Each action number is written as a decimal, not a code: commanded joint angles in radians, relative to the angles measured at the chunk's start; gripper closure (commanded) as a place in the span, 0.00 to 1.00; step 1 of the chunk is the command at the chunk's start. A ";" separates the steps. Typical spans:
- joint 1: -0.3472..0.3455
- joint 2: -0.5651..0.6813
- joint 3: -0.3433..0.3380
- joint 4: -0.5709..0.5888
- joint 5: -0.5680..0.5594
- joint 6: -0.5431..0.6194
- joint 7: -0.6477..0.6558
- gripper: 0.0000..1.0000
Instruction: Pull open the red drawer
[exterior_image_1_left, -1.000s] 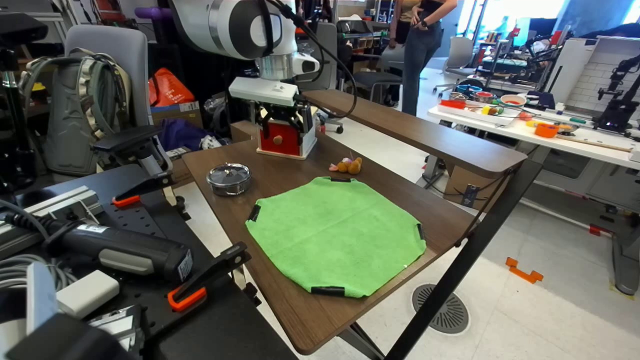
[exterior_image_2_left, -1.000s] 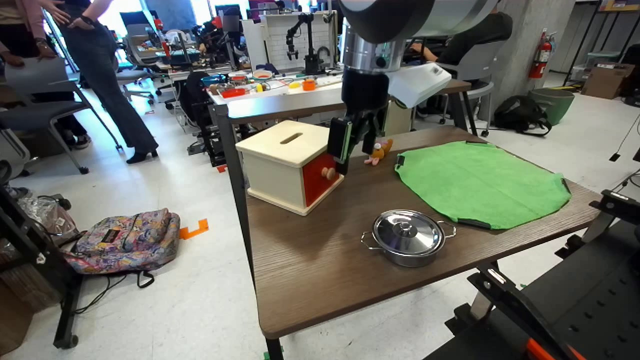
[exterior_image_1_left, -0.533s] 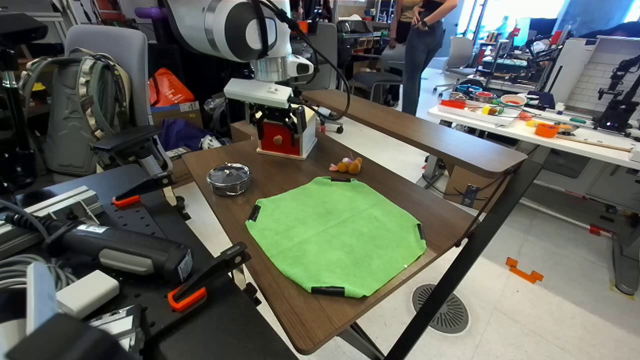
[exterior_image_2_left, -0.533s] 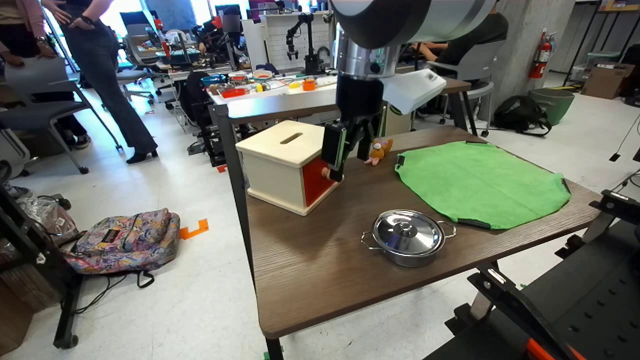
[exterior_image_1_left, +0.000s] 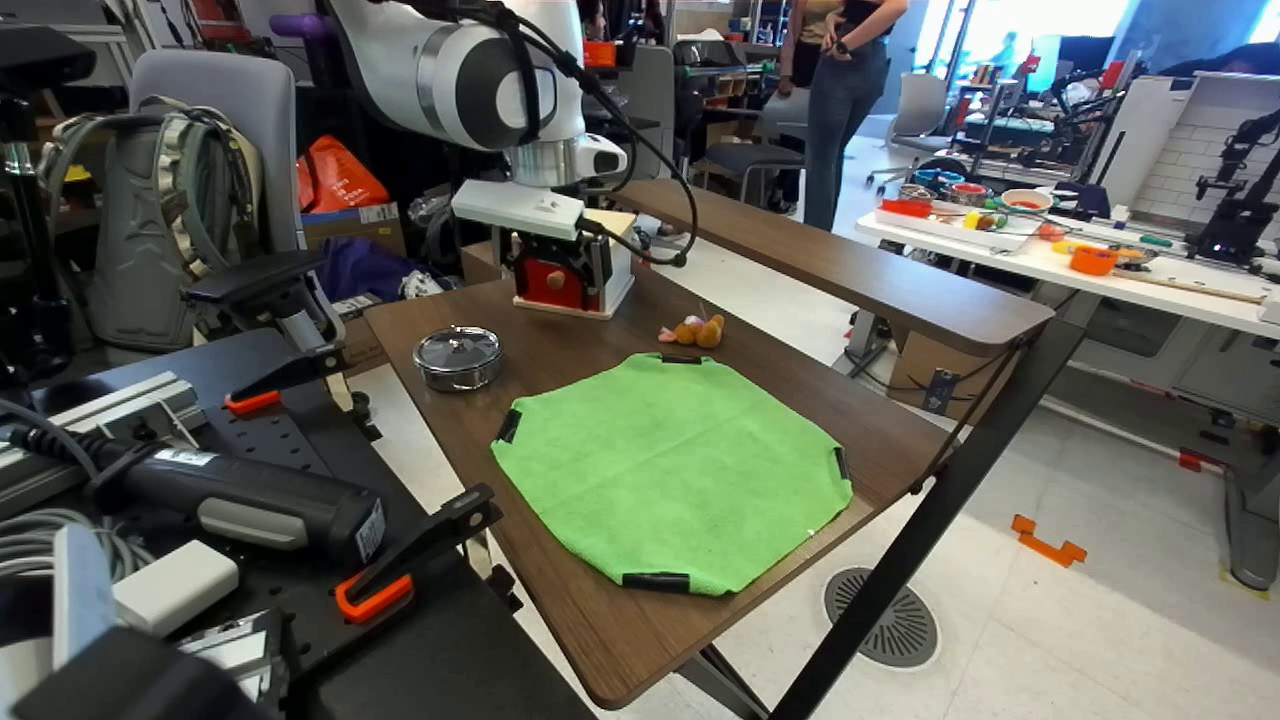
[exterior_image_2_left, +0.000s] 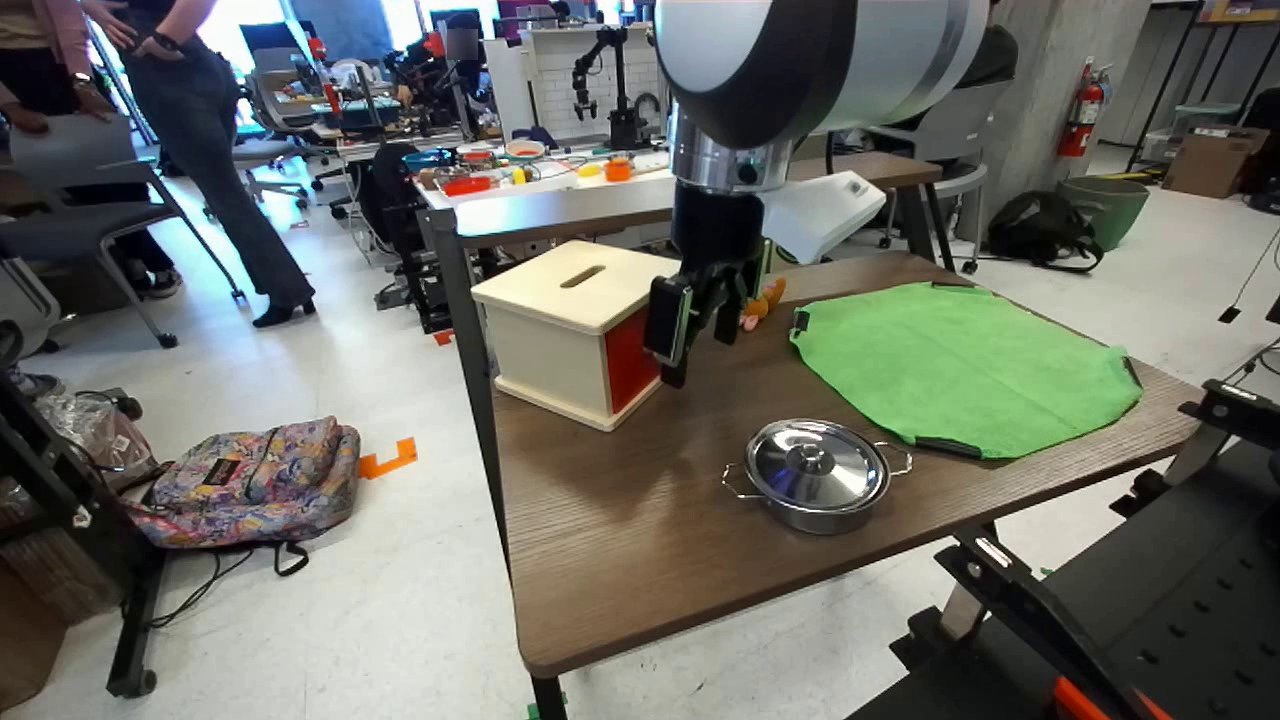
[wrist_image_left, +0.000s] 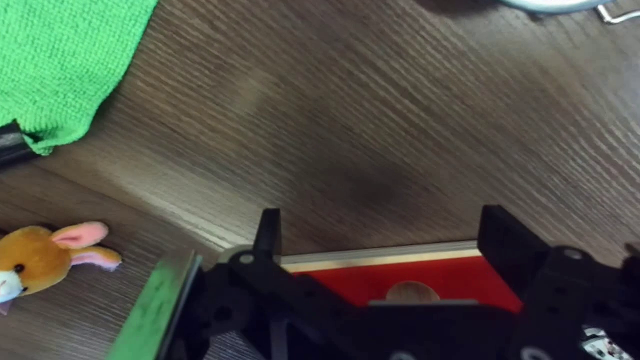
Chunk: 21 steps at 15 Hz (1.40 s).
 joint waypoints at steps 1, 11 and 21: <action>0.004 0.052 0.002 0.054 -0.018 0.027 0.020 0.00; 0.025 0.069 0.010 0.094 -0.020 0.042 0.021 0.26; 0.020 0.055 0.007 0.085 -0.023 0.056 0.018 0.98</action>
